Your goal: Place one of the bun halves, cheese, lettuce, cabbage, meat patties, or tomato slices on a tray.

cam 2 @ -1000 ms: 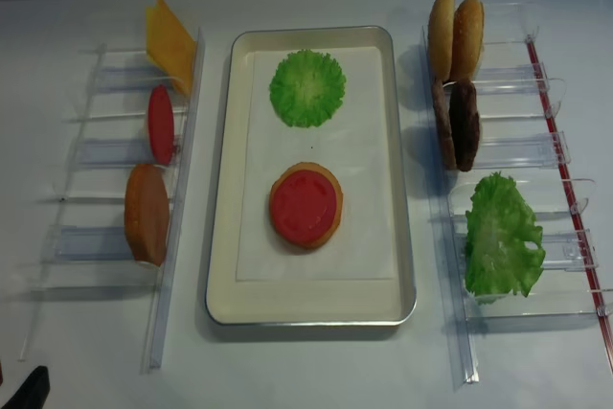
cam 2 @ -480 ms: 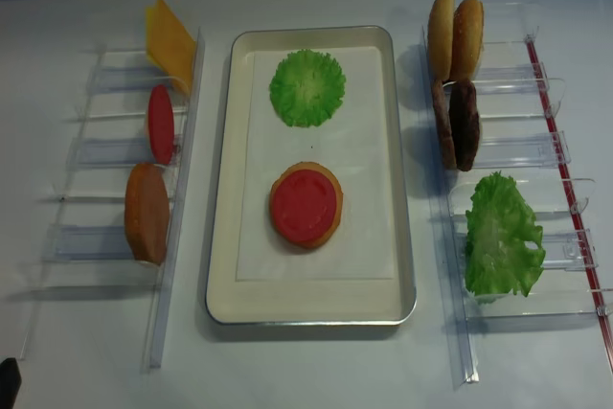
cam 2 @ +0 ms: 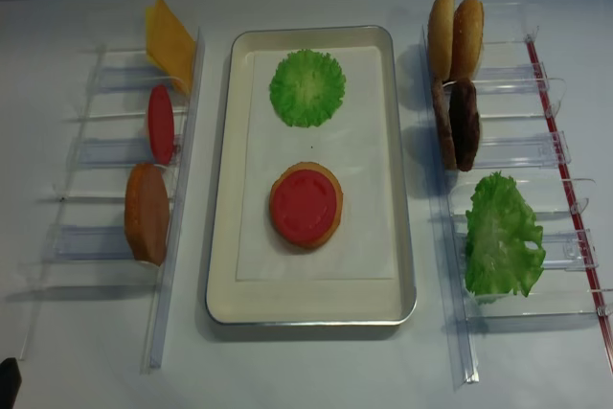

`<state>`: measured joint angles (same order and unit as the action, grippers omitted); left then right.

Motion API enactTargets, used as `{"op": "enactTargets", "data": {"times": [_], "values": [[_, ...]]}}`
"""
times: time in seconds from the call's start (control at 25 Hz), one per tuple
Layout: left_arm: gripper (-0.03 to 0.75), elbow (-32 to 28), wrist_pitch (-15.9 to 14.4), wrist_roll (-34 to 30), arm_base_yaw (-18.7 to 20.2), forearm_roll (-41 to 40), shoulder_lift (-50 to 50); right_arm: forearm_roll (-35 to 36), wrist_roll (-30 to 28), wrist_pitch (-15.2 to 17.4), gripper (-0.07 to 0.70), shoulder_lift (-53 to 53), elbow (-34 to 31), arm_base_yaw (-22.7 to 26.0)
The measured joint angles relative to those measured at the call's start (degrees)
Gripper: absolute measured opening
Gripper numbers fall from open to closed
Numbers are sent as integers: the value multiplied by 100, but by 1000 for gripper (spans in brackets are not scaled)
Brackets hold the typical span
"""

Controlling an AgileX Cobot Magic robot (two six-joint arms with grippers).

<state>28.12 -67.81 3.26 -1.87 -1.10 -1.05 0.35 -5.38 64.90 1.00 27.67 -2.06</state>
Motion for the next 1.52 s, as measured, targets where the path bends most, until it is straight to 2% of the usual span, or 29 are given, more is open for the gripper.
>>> {"op": "enactTargets", "data": {"times": [1.52], "values": [[307,0,0,8,0,0,0,0,0,0,444,0,0,0]]}}
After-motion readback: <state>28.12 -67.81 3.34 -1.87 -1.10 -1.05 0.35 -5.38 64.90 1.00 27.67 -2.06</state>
